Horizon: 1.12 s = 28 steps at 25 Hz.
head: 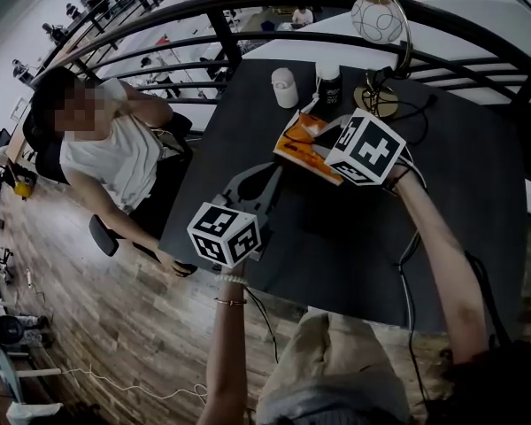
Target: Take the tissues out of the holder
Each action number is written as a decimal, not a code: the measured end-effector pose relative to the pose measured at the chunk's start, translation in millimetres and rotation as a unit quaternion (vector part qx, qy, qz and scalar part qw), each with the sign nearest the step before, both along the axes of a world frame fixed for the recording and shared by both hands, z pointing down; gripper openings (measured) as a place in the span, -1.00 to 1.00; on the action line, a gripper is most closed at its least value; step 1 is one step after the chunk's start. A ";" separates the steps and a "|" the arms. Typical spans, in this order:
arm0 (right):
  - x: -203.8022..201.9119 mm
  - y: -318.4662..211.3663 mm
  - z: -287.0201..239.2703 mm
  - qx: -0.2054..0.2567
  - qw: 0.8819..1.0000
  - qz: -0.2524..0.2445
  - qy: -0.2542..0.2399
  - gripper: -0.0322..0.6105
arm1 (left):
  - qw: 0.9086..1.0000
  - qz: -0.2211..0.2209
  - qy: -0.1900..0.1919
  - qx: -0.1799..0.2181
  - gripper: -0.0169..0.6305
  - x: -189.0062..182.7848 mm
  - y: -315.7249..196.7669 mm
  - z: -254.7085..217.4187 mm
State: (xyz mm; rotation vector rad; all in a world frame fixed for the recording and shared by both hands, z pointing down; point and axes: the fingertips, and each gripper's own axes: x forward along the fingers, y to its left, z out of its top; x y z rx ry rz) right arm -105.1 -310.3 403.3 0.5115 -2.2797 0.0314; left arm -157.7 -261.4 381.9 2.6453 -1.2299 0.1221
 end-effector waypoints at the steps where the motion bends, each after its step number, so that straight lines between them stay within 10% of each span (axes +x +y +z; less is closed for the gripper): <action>1: 0.6 3.2 -4.8 0.003 1.000 0.000 -0.004 -0.86 | 1.000 0.003 -0.001 0.003 -0.92 0.6 1.2 -1.9; 28: -11.3 130.5 -8.2 -0.021 0.994 -0.051 -0.094 -0.86 | 0.998 -0.070 -0.005 -0.001 -0.92 -11.7 118.0 6.1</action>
